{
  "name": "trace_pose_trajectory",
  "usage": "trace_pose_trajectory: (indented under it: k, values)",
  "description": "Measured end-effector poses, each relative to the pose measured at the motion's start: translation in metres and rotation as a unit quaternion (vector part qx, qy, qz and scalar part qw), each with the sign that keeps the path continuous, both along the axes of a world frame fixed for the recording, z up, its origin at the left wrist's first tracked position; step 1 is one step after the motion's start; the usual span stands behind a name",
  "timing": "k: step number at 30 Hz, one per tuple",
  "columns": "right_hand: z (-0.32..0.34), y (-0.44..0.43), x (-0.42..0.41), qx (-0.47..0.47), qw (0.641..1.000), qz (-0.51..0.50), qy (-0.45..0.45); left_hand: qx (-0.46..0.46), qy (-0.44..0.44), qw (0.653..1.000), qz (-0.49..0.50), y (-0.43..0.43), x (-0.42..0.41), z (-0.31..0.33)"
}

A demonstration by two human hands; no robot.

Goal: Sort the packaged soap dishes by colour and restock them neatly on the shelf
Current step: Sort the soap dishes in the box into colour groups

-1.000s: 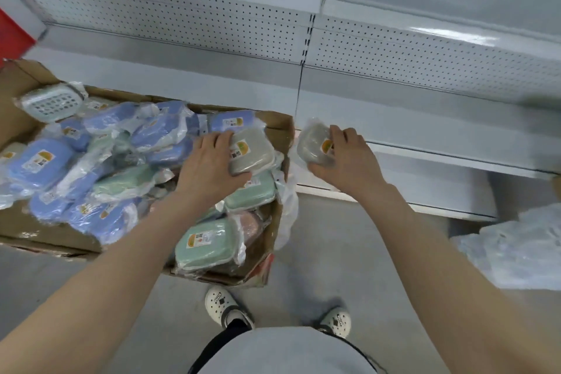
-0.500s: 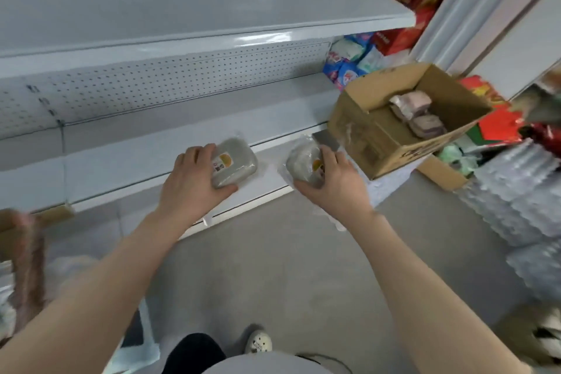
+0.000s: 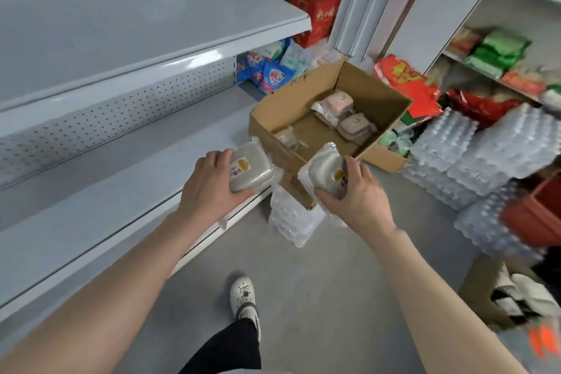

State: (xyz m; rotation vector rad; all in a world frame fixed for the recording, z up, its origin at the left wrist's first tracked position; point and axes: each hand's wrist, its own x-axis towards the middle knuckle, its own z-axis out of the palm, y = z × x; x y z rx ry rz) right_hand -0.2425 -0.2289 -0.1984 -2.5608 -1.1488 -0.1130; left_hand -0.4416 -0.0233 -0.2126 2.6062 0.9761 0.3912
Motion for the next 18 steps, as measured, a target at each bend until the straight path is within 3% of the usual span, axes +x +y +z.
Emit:
trace_pose_trajectory:
  k: [9,13,18]
  values:
    - [0.015,0.113,0.138,-0.006,1.000,0.006,-0.017,-0.008,0.020,0.999,0.030,0.096,0.103,-0.010]
    - [-0.003,0.156,0.176,-0.108,0.991,0.072,-0.026,-0.021,0.038,0.996,0.072,0.111,0.120,-0.022]
    - [-0.056,0.213,0.209,-0.253,0.945,0.208,-0.025,-0.030,0.050,0.987,0.147,0.118,0.132,-0.041]
